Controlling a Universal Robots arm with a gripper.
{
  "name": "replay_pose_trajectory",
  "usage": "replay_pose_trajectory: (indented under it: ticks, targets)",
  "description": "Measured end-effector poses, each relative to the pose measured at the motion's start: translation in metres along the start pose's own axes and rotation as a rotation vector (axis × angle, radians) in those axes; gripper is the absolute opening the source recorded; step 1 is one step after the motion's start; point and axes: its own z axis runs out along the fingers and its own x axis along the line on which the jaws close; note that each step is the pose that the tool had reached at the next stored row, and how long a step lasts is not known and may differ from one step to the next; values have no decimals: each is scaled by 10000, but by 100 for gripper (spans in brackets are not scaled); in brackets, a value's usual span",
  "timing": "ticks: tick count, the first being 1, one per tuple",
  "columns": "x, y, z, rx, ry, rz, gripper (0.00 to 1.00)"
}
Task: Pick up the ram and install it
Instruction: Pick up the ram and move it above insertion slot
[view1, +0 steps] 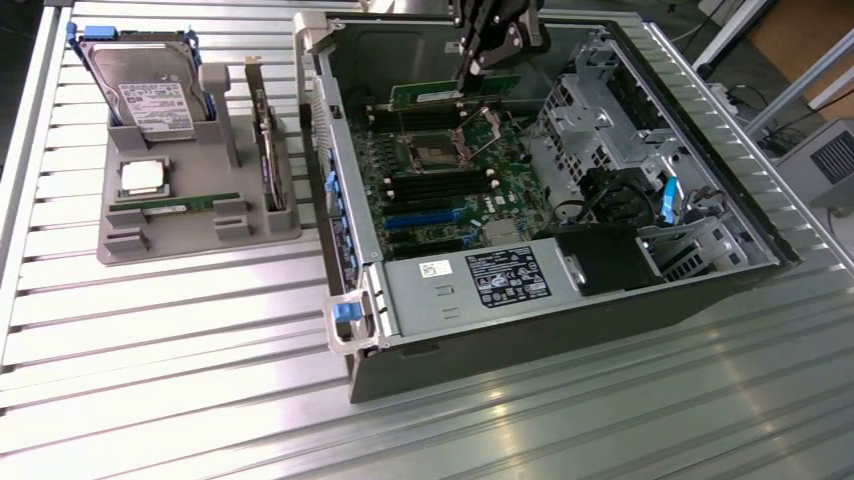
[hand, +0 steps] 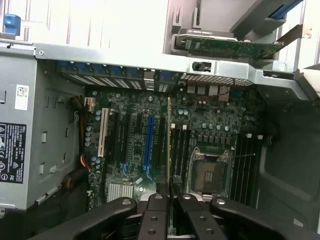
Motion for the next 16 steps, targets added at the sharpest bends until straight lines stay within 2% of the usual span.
replay_pose_trajectory:
  ticks: [16]
  targets:
    - [34,-324,-14,0,0,0,13]
